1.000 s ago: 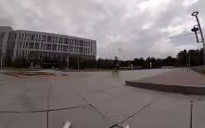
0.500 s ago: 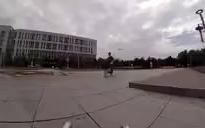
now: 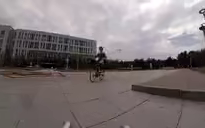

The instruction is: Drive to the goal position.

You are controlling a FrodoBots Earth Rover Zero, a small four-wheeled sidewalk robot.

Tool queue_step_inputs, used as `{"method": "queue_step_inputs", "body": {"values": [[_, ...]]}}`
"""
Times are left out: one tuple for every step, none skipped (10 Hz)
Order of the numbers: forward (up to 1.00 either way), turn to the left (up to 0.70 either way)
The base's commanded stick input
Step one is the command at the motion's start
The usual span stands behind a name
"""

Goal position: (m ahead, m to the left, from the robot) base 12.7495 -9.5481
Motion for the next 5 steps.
{"method": "queue_step_inputs", "body": {"values": [[0.70,0.00],[0.70,0.00],[0.70,-0.23],[0.70,-0.29],[0.70,-0.32]]}}
